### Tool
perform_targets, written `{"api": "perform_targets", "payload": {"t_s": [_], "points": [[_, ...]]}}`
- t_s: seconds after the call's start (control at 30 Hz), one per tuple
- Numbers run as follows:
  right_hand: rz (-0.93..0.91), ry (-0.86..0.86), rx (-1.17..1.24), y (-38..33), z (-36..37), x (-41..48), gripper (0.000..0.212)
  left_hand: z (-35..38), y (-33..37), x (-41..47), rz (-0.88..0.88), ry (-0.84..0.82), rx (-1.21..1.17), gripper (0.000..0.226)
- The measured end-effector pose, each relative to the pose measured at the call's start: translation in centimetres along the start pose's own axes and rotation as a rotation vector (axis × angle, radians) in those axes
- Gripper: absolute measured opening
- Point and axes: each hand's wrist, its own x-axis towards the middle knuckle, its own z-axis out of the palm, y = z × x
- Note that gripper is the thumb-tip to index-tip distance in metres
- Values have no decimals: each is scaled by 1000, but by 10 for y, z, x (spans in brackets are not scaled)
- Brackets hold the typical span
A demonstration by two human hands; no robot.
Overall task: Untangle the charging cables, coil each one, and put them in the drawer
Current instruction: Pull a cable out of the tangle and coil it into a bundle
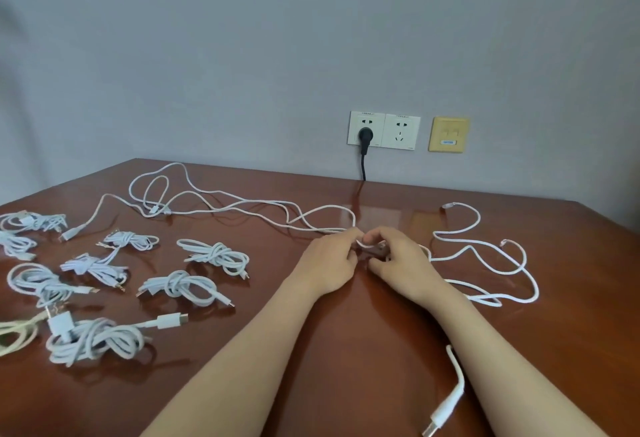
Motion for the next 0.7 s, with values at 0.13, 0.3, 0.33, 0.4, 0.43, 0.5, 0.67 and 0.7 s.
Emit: {"api": "perform_targets", "payload": {"t_s": [0.13,0.3,0.33,0.4,0.43,0.5,0.67,0.7], "points": [[75,32,-74,7,4,4,23,2,2,7,73,30,-59,40],[137,179,-176,0,-3,4,45,2,0,12,57,424,-13,46],[163,231,-136,-1,-4,5,46,2,-2,13,6,468,27,49],[209,350,-28,-1,-4,6,46,2,-7,16,-131,429,81,52],[242,419,38,-1,-4,7,46,3,-10,17,-197,371,108,49],[323,549,161,-1,-6,8,40,4,-14,19,-311,238,156,39],[431,640,107,2,-10,7,32,1,-15,19,-291,263,-157,24],[436,613,-16,0,-10,6,33,0,-14,19,-273,267,-220,23]]}}
